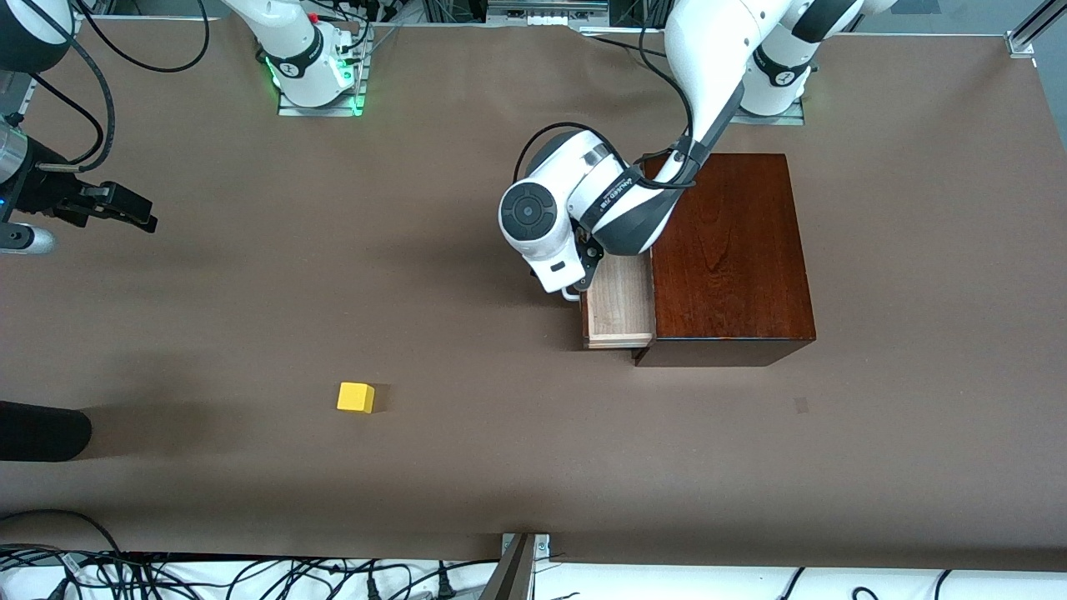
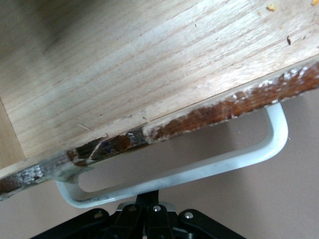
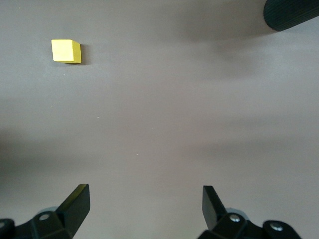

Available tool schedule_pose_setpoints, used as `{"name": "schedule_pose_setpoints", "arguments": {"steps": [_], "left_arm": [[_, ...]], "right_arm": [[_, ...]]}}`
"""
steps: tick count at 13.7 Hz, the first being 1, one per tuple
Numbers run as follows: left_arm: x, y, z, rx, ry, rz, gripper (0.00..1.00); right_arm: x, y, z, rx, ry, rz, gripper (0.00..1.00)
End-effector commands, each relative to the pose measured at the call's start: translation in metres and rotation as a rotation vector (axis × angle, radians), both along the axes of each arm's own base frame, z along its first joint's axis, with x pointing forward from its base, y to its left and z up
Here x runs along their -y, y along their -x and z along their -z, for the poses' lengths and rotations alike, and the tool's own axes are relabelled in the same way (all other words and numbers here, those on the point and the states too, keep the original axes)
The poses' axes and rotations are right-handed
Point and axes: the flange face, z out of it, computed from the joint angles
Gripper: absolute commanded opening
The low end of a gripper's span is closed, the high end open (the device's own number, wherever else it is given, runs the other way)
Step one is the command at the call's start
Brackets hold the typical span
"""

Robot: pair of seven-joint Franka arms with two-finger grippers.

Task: Open drawer, take yellow block, close drawer
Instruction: 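Push the drawer shut into the box with the left gripper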

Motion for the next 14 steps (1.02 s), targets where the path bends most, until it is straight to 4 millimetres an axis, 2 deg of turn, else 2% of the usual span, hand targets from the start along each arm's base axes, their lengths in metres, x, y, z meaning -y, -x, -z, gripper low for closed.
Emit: {"name": "schedule_pose_setpoints", "arguments": {"steps": [1,4,6,8,12,14], "left_arm": [[-0.030,-0.009,-0.010,-0.014,-0.063,0.019,0.00],[-0.043,-0.009,-0.001,-0.028,-0.100,0.065,0.00],[-0.055,-0.012,-0.002,-0.041,-0.096,0.089,0.00],[-0.074,-0.020,-0.004,-0.055,-0.091,0.101,0.00],[-0.097,-0.030,-0.001,-0.079,-0.104,0.123,0.00],[-0.101,-0.032,-0.001,-0.083,-0.099,0.134,0.00]], "right_arm": [[-0.003,0.004,-0.006,0.010,-0.005,0.012,1.00],[-0.005,0.001,-0.006,0.017,-0.005,0.007,1.00],[-0.006,0.001,-0.006,0.017,-0.005,0.006,1.00],[-0.004,0.001,-0.007,0.020,-0.004,0.010,1.00],[-0.006,-0.001,-0.005,0.020,-0.006,0.007,1.00],[-0.006,-0.001,-0.004,0.018,-0.009,0.008,1.00]]}}
